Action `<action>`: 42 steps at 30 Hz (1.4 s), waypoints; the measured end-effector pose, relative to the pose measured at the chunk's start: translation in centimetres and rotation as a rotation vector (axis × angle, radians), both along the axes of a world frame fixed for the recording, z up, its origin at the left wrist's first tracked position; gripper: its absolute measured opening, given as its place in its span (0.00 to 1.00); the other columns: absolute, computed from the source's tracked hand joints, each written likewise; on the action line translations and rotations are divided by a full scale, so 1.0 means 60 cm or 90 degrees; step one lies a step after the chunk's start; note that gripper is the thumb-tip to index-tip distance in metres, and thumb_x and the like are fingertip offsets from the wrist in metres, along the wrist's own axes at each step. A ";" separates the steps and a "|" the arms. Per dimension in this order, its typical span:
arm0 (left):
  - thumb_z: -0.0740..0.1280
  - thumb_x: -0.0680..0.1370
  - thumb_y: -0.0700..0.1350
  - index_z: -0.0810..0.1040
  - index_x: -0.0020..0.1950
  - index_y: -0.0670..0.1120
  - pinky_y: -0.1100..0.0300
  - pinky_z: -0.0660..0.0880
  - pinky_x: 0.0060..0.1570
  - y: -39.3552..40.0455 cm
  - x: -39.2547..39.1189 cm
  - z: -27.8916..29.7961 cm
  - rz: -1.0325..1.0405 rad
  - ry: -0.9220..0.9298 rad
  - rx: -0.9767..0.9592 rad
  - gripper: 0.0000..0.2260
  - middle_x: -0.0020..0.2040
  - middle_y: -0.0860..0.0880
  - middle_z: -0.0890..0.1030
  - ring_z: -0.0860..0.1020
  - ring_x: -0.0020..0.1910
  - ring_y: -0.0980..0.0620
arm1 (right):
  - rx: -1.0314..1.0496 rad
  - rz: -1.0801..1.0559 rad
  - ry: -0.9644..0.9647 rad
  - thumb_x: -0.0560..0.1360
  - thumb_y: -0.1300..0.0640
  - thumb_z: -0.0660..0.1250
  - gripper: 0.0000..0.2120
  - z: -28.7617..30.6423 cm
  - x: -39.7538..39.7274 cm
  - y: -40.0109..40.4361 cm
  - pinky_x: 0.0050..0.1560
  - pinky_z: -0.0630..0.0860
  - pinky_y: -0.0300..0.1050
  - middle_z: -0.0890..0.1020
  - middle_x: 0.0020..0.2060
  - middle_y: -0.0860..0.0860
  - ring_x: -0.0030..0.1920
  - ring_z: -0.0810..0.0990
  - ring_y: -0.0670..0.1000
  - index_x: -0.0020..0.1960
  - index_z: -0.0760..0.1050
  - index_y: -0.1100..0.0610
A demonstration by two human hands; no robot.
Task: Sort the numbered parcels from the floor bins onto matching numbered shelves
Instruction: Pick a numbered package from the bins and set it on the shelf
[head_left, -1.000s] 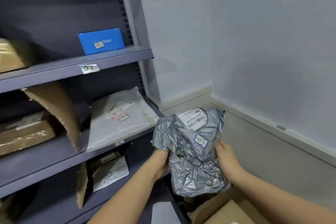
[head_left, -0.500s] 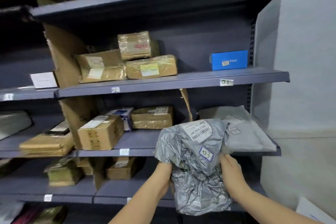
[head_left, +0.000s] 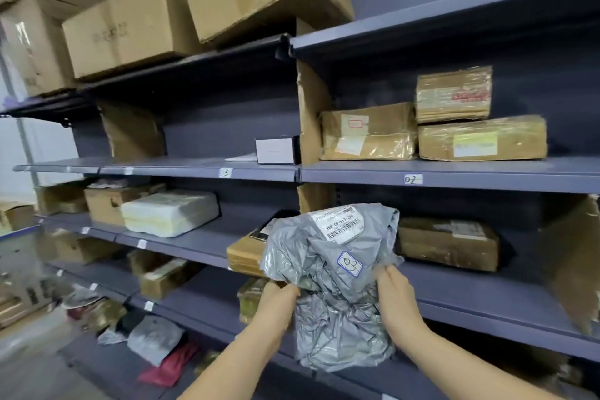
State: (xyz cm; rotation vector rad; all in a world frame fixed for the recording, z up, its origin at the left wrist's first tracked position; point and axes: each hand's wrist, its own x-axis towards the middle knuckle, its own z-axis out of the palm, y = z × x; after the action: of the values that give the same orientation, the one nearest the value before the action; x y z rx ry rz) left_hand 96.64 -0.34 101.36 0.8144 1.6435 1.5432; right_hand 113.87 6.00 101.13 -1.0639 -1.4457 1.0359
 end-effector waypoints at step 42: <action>0.65 0.75 0.38 0.73 0.44 0.45 0.64 0.65 0.31 0.589 -0.768 0.403 -0.160 0.285 0.076 0.03 0.36 0.44 0.70 0.66 0.28 0.51 | 0.113 -0.135 -0.963 0.82 0.67 0.52 0.16 0.483 -0.755 0.484 0.26 0.64 0.41 0.78 0.50 0.59 0.42 0.72 0.57 0.64 0.72 0.68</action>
State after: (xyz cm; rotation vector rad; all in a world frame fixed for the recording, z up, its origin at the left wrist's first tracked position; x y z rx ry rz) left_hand 50.56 35.03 125.57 1.4563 1.6810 1.3535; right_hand 68.56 35.02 130.13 -1.9341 -2.3773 -0.2769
